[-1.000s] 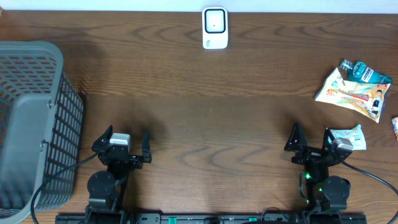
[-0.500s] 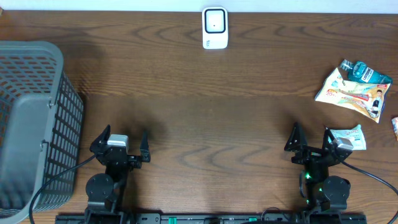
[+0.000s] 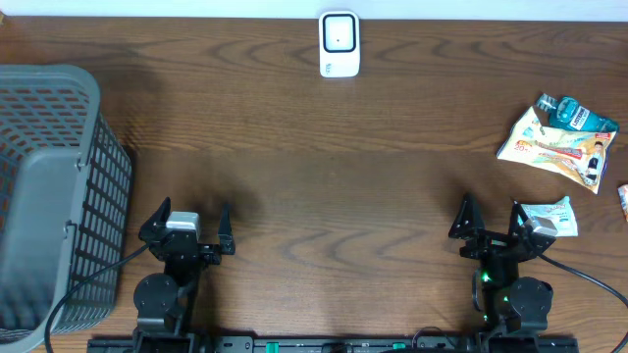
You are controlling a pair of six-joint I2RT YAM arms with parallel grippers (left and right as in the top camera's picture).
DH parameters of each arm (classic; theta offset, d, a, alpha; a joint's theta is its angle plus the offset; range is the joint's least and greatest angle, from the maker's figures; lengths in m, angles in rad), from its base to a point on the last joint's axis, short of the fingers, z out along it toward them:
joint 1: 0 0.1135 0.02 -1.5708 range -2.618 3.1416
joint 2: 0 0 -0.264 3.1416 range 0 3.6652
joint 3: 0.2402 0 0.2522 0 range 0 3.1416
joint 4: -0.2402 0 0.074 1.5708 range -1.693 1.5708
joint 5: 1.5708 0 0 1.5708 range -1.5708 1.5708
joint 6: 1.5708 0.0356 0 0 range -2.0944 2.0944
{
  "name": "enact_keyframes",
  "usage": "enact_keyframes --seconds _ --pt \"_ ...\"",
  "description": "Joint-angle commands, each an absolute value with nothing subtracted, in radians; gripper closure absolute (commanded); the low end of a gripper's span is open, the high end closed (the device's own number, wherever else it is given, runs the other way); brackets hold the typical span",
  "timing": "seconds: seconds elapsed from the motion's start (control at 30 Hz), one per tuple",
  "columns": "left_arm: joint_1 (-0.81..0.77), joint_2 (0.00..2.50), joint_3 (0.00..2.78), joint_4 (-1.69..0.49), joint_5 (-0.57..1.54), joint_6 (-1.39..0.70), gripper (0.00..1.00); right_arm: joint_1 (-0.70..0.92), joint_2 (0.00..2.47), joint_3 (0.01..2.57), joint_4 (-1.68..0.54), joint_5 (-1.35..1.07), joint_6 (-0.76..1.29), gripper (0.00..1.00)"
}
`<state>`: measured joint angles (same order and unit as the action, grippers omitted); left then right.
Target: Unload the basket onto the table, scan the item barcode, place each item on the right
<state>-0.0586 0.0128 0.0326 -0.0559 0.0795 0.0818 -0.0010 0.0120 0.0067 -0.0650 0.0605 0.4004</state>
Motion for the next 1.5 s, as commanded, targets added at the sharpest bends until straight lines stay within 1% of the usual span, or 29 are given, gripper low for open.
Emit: enact_keyframes --seconds 0.0,0.77,0.93,0.97,1.13,1.27,1.47 --pt "-0.052 0.001 0.017 -0.089 0.093 0.08 0.0 -0.007 0.007 0.006 -0.068 0.076 0.384 0.01" --pt "-0.038 0.004 0.017 -0.089 0.093 0.08 0.0 -0.007 0.007 0.006 -0.068 0.076 0.384 0.01" --pt "-0.038 0.004 0.017 -0.089 0.093 0.08 0.0 -0.008 0.007 0.006 -0.061 0.13 0.383 0.01" --pt "-0.038 0.004 0.017 -0.089 0.093 0.08 0.0 -0.008 0.007 0.006 -0.061 0.129 0.371 0.01" --pt "-0.038 0.004 0.017 -0.089 0.093 0.081 0.0 -0.008 0.007 0.006 -0.062 0.121 0.159 0.01" --pt "-0.038 0.004 0.017 -0.089 0.093 0.08 0.0 -0.008 0.007 0.006 -0.061 0.121 0.035 0.01" --pt "-0.038 0.004 0.017 -0.089 0.093 0.08 0.0 -0.008 0.007 0.006 -0.062 0.121 -0.005 0.01"
